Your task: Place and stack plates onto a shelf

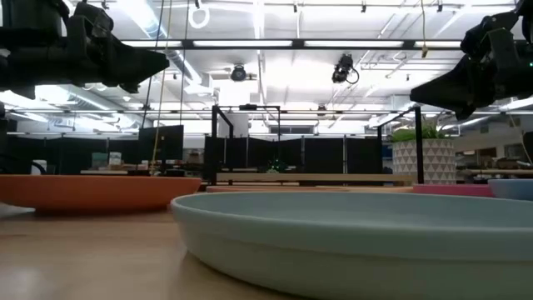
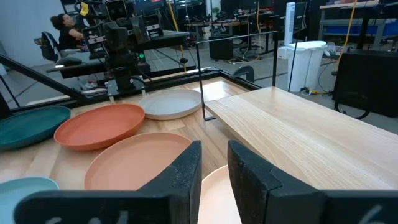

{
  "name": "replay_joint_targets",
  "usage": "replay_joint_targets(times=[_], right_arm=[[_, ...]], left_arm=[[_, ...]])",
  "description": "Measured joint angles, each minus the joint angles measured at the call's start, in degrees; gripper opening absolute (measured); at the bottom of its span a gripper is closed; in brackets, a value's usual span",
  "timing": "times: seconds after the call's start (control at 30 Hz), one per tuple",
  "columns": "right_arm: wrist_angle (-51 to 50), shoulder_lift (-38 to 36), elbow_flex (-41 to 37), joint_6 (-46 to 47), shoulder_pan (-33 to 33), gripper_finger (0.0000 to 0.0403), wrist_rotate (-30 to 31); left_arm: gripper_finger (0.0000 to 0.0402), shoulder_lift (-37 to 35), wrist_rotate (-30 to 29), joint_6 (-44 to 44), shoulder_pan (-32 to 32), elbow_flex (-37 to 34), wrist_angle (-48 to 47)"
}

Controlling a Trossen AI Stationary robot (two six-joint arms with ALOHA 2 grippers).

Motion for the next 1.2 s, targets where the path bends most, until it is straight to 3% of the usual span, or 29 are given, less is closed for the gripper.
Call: replay_joint_targets(times=[1.07, 1.2], right_arm=[[0.00, 0.01, 0.01, -0.55, -0.02, 0.0084, 0.04], [1.95, 0.00, 0.00, -20.83, -0.61, 0.0084, 4.74]], left_arm=[[0.0115, -0.02, 0.00, 0.00, -0.01, 0.00, 0.00], [0.0115, 0.00, 0.02, 0.00, -0.01, 0.01, 0.02]])
